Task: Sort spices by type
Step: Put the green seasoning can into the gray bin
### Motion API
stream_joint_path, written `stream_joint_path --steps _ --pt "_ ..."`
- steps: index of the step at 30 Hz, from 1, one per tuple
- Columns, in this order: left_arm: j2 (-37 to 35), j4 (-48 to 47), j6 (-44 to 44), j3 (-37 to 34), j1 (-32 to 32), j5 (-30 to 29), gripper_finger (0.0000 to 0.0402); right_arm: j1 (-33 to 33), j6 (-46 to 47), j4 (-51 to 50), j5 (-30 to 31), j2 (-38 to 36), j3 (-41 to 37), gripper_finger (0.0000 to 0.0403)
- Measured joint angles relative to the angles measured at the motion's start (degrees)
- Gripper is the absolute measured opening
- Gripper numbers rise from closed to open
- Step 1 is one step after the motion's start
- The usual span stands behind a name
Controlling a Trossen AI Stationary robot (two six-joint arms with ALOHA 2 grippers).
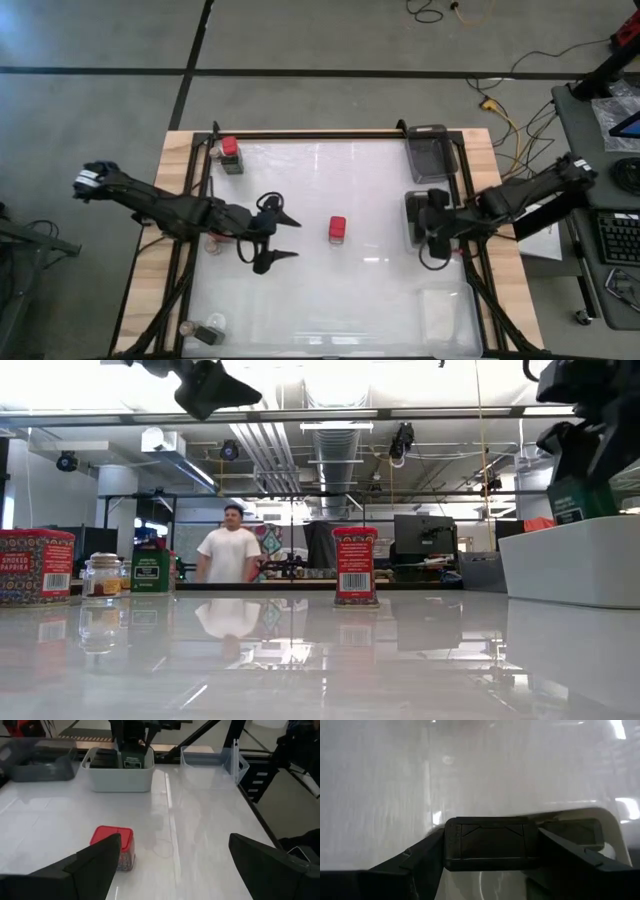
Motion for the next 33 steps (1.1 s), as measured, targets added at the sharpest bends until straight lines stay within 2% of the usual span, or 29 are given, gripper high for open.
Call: stream_joint_path --steps 6,12,20,27,33 --pt "2.7 3.0 0.4 0.0 -0.2 0.4 0.0354 -1.2 1.5 0.6 -0.1 0.3 -0.9 0.0266" --pt "2.5 3.3 2.7 0.0 -1.6 3.7 0.0354 -1.2 1.2 1.1 -1.3 1.9 -1.4 0.028" --pt "2.3 3.3 4.5 0.0 -6.0 4.1 0.0354 -1.2 0.4 1.5 -2.8 7.7 -1.6 0.0266" --pt "1.9 2.9 4.5 0.0 -9.4 4.2 0.0354 -1.2 0.6 1.5 -1.7 11.6 -1.4 0.0293" --pt "1.6 2.4 4.3 0.0 -9.7 4.3 0.0354 -1.2 0.8 1.3 -1.0 11.5 -0.8 0.0285"
